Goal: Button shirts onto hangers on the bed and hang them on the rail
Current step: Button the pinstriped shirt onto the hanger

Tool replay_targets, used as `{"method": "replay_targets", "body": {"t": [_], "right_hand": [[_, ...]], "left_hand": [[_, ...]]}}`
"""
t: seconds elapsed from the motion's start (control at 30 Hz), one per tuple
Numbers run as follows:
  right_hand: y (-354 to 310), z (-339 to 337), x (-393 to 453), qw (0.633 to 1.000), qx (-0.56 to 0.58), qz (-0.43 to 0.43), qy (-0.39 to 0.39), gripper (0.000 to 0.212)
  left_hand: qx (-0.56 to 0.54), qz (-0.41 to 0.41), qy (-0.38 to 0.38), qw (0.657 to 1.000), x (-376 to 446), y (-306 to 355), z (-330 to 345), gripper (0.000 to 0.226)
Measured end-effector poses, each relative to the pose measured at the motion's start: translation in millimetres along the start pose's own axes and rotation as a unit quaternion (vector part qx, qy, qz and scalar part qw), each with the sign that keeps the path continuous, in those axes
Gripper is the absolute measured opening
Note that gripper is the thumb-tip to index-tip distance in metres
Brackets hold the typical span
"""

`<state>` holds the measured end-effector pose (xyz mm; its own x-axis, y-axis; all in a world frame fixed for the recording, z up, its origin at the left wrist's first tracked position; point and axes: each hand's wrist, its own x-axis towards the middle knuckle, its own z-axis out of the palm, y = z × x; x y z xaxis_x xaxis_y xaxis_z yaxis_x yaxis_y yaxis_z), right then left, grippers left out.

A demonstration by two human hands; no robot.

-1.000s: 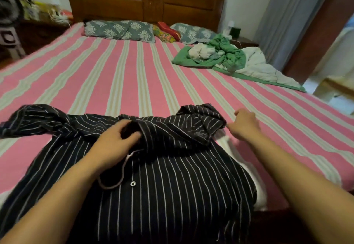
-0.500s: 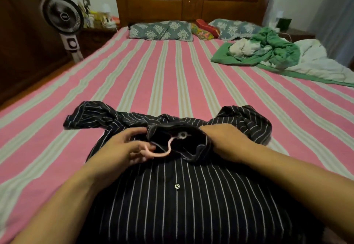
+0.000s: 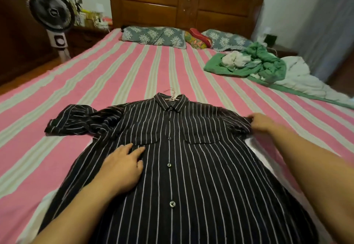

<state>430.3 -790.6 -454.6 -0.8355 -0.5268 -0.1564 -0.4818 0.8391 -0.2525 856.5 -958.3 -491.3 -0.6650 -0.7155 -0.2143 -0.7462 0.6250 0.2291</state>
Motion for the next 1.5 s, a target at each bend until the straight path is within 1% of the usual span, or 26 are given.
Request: {"method": "replay_targets", "body": {"t": [0.07, 0.13, 0.2, 0.23, 0.3, 0.4, 0.47, 0.5, 0.6, 0.67, 0.73, 0.8, 0.87, 0.9, 0.93, 1.0, 1.07, 1.1, 1.13, 1.17, 1.2, 1.27, 1.3, 1.33, 1.37, 1.5], "right_hand": [[34.7, 8.1, -26.4, 0.991, 0.115, 0.071, 0.005, 0.048], [43.0, 14.1, -45.2, 0.976, 0.201, 0.084, 0.0, 0.054], [30.1, 20.8, -55.6, 0.966, 0.255, 0.038, -0.036, 0.04], [19.1, 23.8, -61.2, 0.95, 0.307, 0.028, -0.048, 0.031], [-3.5, 28.8, -64.8, 0.899, 0.434, 0.029, -0.052, 0.029], [-20.7, 32.1, -54.1, 0.873, 0.487, 0.024, 0.004, 0.038], [-24.4, 32.8, -44.8, 0.834, 0.55, 0.033, -0.022, 0.043], [-24.8, 33.9, -41.4, 0.825, 0.563, 0.044, -0.031, 0.047], [-31.3, 22.1, -45.9, 0.839, 0.543, 0.044, 0.0, 0.057], [-34.7, -0.8, -55.4, 0.881, 0.443, 0.054, 0.155, 0.049], [-36.2, -32.2, -75.1, 0.897, 0.326, 0.03, 0.296, 0.041], [-39.8, -59.0, -102.0, 0.877, 0.241, -0.064, 0.41, 0.038], [-45.9, -69.2, -133.3, 0.826, 0.175, -0.221, 0.488, 0.035], [-50.9, -66.6, -153.3, 0.805, 0.146, -0.309, 0.485, 0.034], [-56.5, -58.8, -174.2, 0.798, 0.104, -0.398, 0.441, 0.036], [-63.9, -28.4, -218.1, 0.783, -0.018, -0.539, 0.309, 0.043], [-64.3, 9.0, -257.7, 0.746, -0.09, -0.62, 0.226, 0.038], [-61.4, 22.7, -271.3, 0.732, -0.086, -0.64, 0.215, 0.032], [-58.0, 30.8, -278.6, 0.732, -0.069, -0.642, 0.217, 0.026], [-56.8, 34.3, -279.4, 0.756, -0.042, -0.616, 0.22, 0.023], [-59.3, 32.8, -275.4, 0.801, -0.014, -0.555, 0.224, 0.023], [-64.1, 24.5, -246.3, 0.919, 0.022, -0.346, 0.186, 0.027], [-63.1, 20.8, -230.0, 0.96, 0.008, -0.248, 0.127, 0.032], [-62.0, 19.1, -216.9, 0.982, -0.008, -0.18, 0.058, 0.036], [-60.4, 20.4, -211.1, 0.988, -0.01, -0.152, 0.002, 0.04], [-57.6, 37.3, -234.3, 0.972, 0.069, -0.209, -0.083, 0.082]], "left_hand": [[0.024, 0.001, 0.004, 1.0, -1.6, 1.6, 3.8, 0.056], [0.039, 0.0, 0.007, 0.999, -3.7, 4.7, 5.5, 0.057], [0.054, -0.012, 0.015, 0.998, -5.9, 9.5, 4.6, 0.056], [0.055, -0.019, 0.019, 0.998, -7.4, 12.9, 4.1, 0.056], [0.046, -0.028, 0.022, 0.998, -12.2, 21.8, 2.9, 0.056], [0.036, -0.028, 0.022, 0.999, -16.3, 33.1, 2.2, 0.056], [0.029, -0.03, 0.022, 0.999, -15.2, 35.3, 2.4, 0.056], [0.025, -0.031, 0.023, 0.999, -13.9, 34.9, 2.5, 0.055], [0.011, -0.029, 0.023, 0.999, -11.2, 31.3, 1.3, 0.055], [-0.005, -0.026, 0.023, 0.999, -11.1, 27.0, 0.4, 0.054], [-0.034, -0.023, 0.039, 0.998, -12.6, 22.8, -0.5, 0.052], [-0.087, -0.017, 0.076, 0.993, -16.3, 21.6, -2.2, 0.048], [-0.141, -0.001, 0.14, 0.98, -22.5, 24.8, -5.3, 0.042], [-0.166, 0.011, 0.171, 0.971, -25.7, 26.8, -7.7, 0.039], [-0.194, 0.022, 0.195, 0.961, -28.8, 28.8, -9.5, 0.036], [-0.287, 0.015, 0.199, 0.937, -34.2, 33.4, -14.0, 0.032], [-0.448, -0.027, 0.137, 0.883, -41.6, 39.0, -18.4, 0.03], [-0.512, -0.05, 0.102, 0.851, -44.7, 41.2, -18.3, 0.028], [-0.539, -0.063, 0.08, 0.836, -47.2, 42.3, -17.3, 0.027], [-0.53, -0.063, 0.074, 0.843, -48.4, 41.9, -16.3, 0.026], [-0.507, -0.055, 0.076, 0.857, -49.0, 40.5, -14.5, 0.025], [-0.449, -0.025, 0.085, 0.889, -50.2, 38.1, -13.1, 0.023], [-0.415, -0.009, 0.085, 0.906, -51.9, 37.8, -12.7, 0.021], [-0.378, 0.01, 0.077, 0.922, -53.8, 38.0, -12.6, 0.019], [-0.346, 0.035, 0.063, 0.935, -55.2, 39.0, -11.1, 0.02], [-0.228, 0.154, 0.028, 0.961, -54.6, 50.0, 0.3, 0.052]]}}
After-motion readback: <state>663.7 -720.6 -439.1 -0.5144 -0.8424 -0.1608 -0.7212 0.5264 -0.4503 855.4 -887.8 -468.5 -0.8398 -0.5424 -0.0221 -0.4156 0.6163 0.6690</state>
